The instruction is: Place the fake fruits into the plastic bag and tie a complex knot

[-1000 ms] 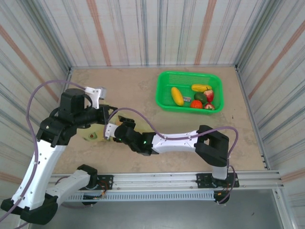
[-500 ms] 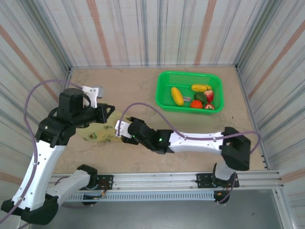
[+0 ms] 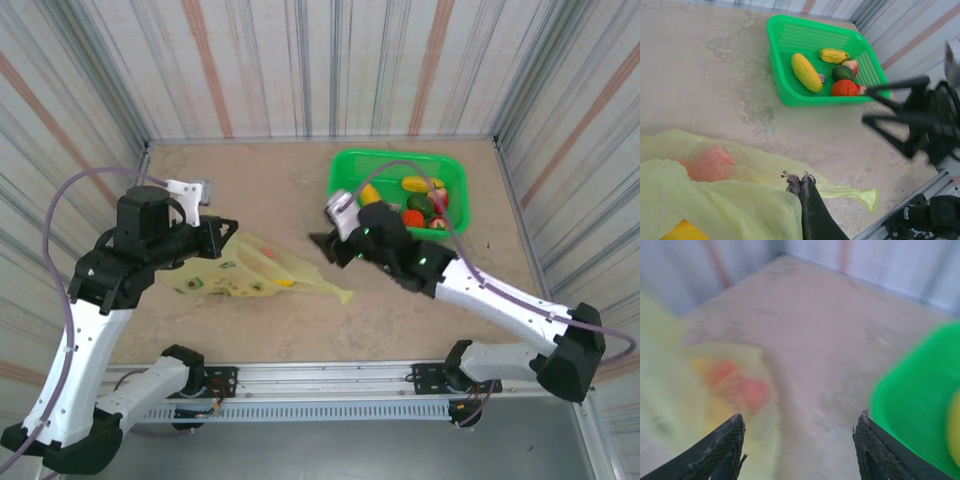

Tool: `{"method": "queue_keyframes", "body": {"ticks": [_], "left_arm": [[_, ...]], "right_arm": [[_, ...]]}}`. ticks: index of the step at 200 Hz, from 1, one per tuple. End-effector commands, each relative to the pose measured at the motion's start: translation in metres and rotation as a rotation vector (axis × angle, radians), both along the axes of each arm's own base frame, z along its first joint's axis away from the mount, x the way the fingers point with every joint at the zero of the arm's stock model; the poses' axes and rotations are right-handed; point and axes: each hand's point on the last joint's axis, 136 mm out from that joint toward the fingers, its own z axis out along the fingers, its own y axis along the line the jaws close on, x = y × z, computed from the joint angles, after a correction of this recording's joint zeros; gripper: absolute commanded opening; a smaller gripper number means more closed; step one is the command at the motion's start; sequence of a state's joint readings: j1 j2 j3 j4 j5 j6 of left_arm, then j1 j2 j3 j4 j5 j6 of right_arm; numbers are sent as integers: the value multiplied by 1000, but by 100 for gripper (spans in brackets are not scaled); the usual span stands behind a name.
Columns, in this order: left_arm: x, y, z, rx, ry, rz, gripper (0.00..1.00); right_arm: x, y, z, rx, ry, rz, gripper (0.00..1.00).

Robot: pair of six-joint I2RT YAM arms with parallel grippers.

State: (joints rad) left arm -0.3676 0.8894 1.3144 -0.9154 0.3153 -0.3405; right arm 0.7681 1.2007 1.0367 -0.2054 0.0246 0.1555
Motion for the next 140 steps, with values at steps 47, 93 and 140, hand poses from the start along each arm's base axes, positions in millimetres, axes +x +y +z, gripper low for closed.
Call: {"method": "queue_keyframes", "body": {"ticks": [47,93,140], "left_arm": [[3,-11,0,-28,-1,-53,0],[6,-14,-4,-17,10,-65,0],[9,-17,-10,-7,25,-71,0]], "right_arm": [[119,-103,-87,-145,454,-379,73],[174,-109,-154,-281,616,-368,80],[191,-108,-209,-349,727,-334,78]]}}
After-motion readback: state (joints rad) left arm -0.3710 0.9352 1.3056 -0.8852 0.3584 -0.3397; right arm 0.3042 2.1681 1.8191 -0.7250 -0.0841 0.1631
